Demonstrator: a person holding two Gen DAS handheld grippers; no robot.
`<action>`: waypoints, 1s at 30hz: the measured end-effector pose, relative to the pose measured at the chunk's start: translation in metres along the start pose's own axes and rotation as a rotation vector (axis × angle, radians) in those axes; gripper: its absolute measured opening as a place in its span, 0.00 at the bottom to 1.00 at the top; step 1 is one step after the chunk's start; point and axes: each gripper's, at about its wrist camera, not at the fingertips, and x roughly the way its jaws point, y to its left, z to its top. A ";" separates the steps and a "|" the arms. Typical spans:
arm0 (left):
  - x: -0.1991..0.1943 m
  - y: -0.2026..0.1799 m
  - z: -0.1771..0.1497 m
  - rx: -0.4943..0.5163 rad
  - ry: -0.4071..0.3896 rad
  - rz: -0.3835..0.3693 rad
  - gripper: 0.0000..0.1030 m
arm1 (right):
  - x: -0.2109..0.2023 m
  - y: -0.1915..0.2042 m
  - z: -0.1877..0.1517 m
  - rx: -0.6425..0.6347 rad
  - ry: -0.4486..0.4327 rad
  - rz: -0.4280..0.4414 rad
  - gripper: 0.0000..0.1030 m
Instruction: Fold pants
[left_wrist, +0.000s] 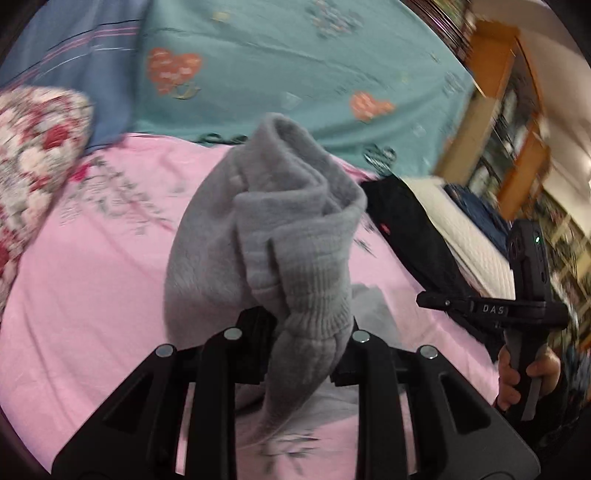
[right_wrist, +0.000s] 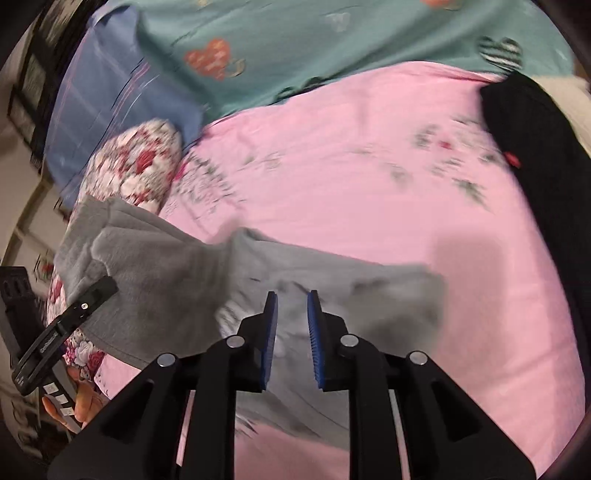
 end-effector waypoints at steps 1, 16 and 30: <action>0.015 -0.014 -0.003 0.020 0.037 -0.008 0.22 | -0.013 -0.017 -0.008 0.028 -0.013 -0.014 0.18; 0.093 -0.112 -0.040 0.208 0.278 0.107 0.82 | -0.024 -0.112 -0.070 0.164 0.106 0.023 0.18; -0.026 -0.037 0.008 -0.051 0.017 0.060 0.95 | -0.044 -0.030 0.016 -0.063 0.016 0.202 0.39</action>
